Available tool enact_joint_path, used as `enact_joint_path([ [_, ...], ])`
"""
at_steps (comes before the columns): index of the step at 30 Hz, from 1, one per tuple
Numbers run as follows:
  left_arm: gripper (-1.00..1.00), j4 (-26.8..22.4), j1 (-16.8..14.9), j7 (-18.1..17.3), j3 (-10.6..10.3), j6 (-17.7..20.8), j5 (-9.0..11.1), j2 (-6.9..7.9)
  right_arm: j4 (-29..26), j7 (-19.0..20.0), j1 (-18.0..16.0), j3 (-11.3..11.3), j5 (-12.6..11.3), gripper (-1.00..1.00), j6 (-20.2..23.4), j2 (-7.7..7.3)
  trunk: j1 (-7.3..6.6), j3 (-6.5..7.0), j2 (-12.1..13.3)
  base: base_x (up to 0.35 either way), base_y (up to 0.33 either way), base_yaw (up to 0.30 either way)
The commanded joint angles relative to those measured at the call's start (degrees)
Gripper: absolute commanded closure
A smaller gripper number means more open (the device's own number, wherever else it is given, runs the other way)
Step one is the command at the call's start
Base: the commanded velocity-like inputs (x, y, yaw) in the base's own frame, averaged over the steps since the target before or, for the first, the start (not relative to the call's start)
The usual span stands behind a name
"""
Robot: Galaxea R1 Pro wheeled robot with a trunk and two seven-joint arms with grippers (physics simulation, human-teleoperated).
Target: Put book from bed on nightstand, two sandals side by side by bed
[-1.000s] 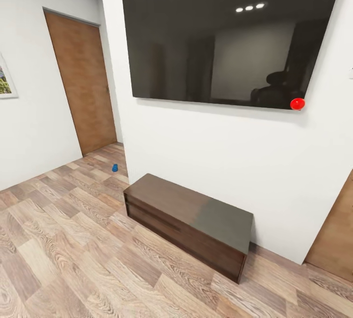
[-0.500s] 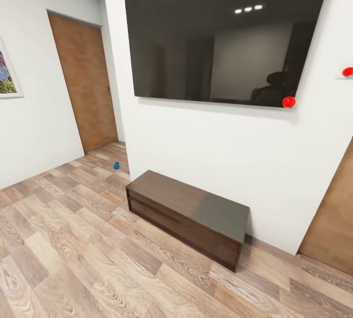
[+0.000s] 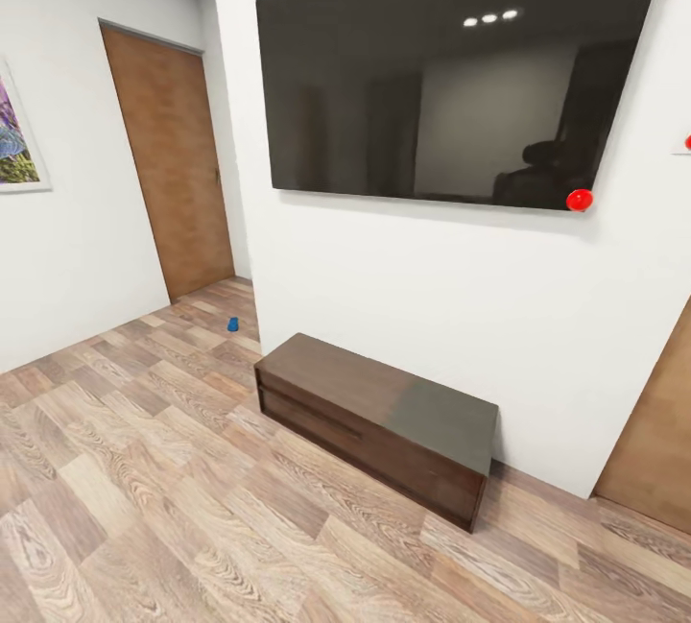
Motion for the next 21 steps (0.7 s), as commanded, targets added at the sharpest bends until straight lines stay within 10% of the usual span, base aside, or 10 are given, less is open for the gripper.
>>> enact_joint_path([
  [1, -1.0, 0.05, -0.04, -0.2, 0.08, -0.24, -0.19, 0.0, 0.01, 0.35, -0.02, -0.17, -0.24, -1.0, 0.02, 0.01, 0.0, -0.06, -0.03, 0.0, 0.249, 0.0],
  [21, -1.0, 0.05, -0.04, -0.21, 0.15, -0.19, -0.1, 0.0, 0.01, 0.35, -0.03, -0.17, -0.24, -1.0, 0.02, 0.01, 0.0, -0.06, -0.03, 0.0, 0.117, 0.0],
])
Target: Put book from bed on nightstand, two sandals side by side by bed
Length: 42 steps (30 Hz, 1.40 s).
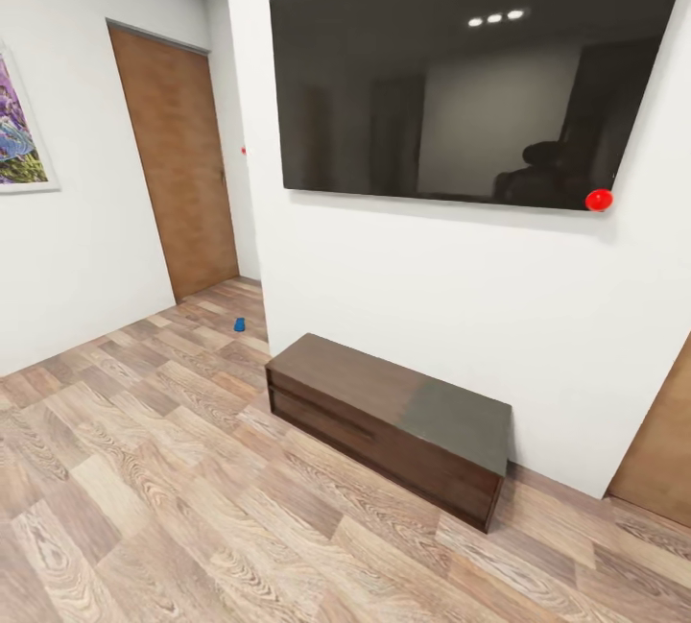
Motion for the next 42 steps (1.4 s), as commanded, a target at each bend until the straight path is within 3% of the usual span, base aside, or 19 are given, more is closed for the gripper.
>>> enact_joint_path([
  [1, -1.0, 0.05, -0.04, -0.21, 0.07, -0.25, -0.18, 0.0, 0.01, 0.35, -0.02, -0.17, -0.24, -1.0, 0.02, 0.01, 0.0, -0.06, -0.03, 0.0, 0.261, 0.0],
  [16, -1.0, 0.05, -0.04, -0.21, 0.03, -0.31, -0.23, 0.0, 0.01, 0.35, -0.02, -0.17, -0.24, -1.0, 0.02, 0.01, 0.0, -0.06, -0.03, 0.0, 0.258, 0.0],
  [42, -1.0, 0.05, -0.04, -0.21, -0.01, -0.32, -0.26, 0.0, 0.01, 0.35, -0.02, -0.17, -0.24, -1.0, 0.02, 0.01, 0.0, -0.06, -0.03, 0.0, 0.088, 0.0],
])
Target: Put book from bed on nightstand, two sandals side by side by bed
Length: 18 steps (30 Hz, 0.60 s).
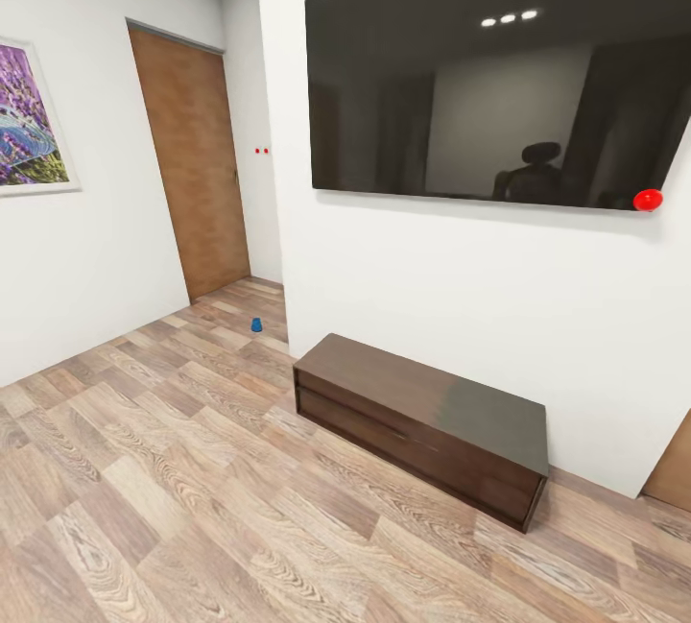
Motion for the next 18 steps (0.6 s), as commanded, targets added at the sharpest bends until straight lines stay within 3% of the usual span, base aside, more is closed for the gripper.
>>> enact_joint_path([
  [1, -1.0, 0.03, -0.03, -0.19, 0.06, -0.22, -0.19, 0.01, 0.02, 0.34, -0.02, -0.14, -0.27, -1.0, 0.01, 0.01, 0.0, -0.05, -0.03, 0.0, 0.001, 0.0],
  [9, -1.0, 0.03, -0.03, -0.15, -0.08, -0.22, -0.35, 0.01, 0.02, 0.34, -0.02, -0.14, -0.27, -1.0, 0.01, 0.01, 0.0, -0.05, -0.03, 0.0, -0.039, 0.0],
  [18, -1.0, 0.03, -0.03, -0.11, -0.11, -0.22, -0.37, 0.01, 0.02, 0.34, -0.01, -0.14, -0.27, -1.0, 0.01, 0.01, 0.0, -0.05, -0.03, 0.0, -0.25, 0.0],
])
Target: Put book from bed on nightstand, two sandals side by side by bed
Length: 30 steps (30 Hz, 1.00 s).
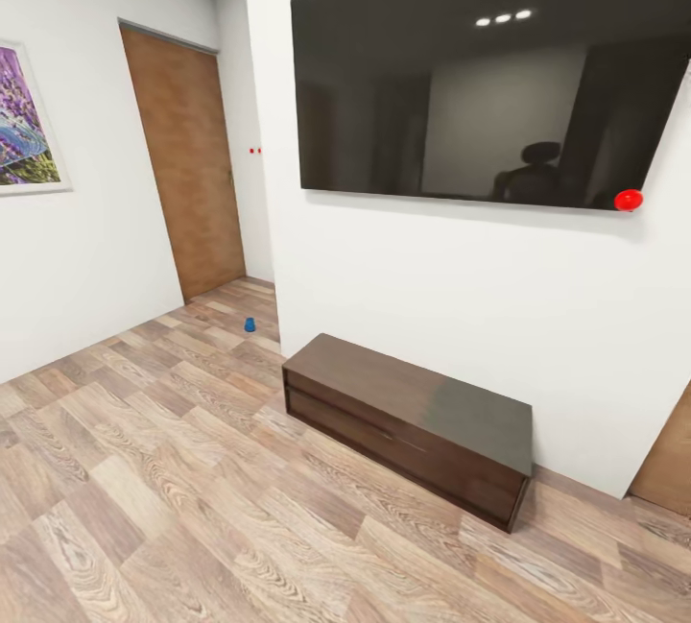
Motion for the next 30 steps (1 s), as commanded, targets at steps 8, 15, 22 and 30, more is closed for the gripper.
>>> enact_joint_path([
  [8, -1.0, 0.01, -0.02, -0.19, 0.04, -0.21, -0.21, 0.01, 0.03, 0.31, -0.02, -0.11, -0.3, -1.0, 0.0, 0.06, 0.0, -0.05, -0.03, 0.0, -0.262, 0.0],
  [15, -1.0, 0.01, -0.02, -0.16, 0.04, -0.21, -0.21, 0.01, 0.03, 0.31, -0.02, -0.11, -0.3, -1.0, 0.01, 0.09, 0.0, -0.05, -0.03, 0.012, -0.154, 0.0],
  [22, -1.0, 0.01, -0.02, -0.16, 0.11, -0.12, -0.21, 0.01, 0.03, 0.31, -0.02, -0.11, -0.3, -1.0, 0.01, 0.09, 0.0, -0.05, -0.03, 0.178, -0.172, 0.0],
  [30, -1.0, 0.01, -0.02, -0.16, 0.13, -0.12, -0.2, 0.01, 0.03, 0.31, -0.02, -0.05, -0.3, -1.0, 0.01, 0.09, 0.0, -0.05, -0.03, 0.262, -0.144, 0.0],
])
